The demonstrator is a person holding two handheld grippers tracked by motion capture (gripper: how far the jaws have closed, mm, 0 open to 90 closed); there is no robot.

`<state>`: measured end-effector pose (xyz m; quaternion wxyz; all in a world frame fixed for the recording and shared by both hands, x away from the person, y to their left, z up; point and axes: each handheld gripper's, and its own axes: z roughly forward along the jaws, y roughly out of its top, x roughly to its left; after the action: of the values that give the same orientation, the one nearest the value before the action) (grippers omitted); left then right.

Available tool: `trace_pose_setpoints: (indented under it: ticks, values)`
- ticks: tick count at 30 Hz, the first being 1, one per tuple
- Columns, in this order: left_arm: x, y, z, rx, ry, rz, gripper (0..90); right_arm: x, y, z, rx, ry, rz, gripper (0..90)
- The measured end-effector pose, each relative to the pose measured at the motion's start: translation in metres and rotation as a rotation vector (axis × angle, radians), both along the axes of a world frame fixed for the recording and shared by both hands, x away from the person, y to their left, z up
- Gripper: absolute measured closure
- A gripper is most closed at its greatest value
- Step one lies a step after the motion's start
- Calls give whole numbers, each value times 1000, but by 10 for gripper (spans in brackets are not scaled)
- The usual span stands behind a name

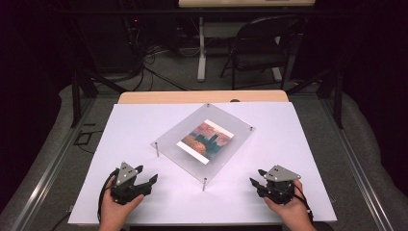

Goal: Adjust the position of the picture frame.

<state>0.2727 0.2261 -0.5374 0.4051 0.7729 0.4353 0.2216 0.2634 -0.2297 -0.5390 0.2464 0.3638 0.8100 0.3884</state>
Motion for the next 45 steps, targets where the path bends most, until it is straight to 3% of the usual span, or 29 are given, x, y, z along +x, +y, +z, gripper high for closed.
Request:
trace_pose_setpoints:
  ticks: [7, 16, 18, 21, 24, 30, 41, 45]
  values:
    - [2, 3, -2, -10, 22, -8, 401, -3, 7, 0, 27, 30, 31, 589]
    - [4, 6, -2, -21, 29, 12, 400, -5, 14, -2, 15, 34, 46, 593]
    - [6, 6, -1, -7, 33, 10, 399, -6, 16, -2, 13, 30, 52, 593]
    - [12, 7, 0, -2, 36, 20, 399, -7, 18, -2, 17, 34, 60, 592]
    - [17, 9, 3, -23, 42, 35, 405, -7, 18, -2, 24, 35, 62, 589]
    - [29, 14, 3, -46, 63, 49, 478, -5, 13, -1, 59, 49, 47, 592]
    - [62, 0, -1, -8, 61, 31, 550, -5, 21, -2, 76, 65, 71, 630]
    - [76, -5, -4, -2, 82, 28, 588, -6, 27, -2, 74, 65, 91, 642]
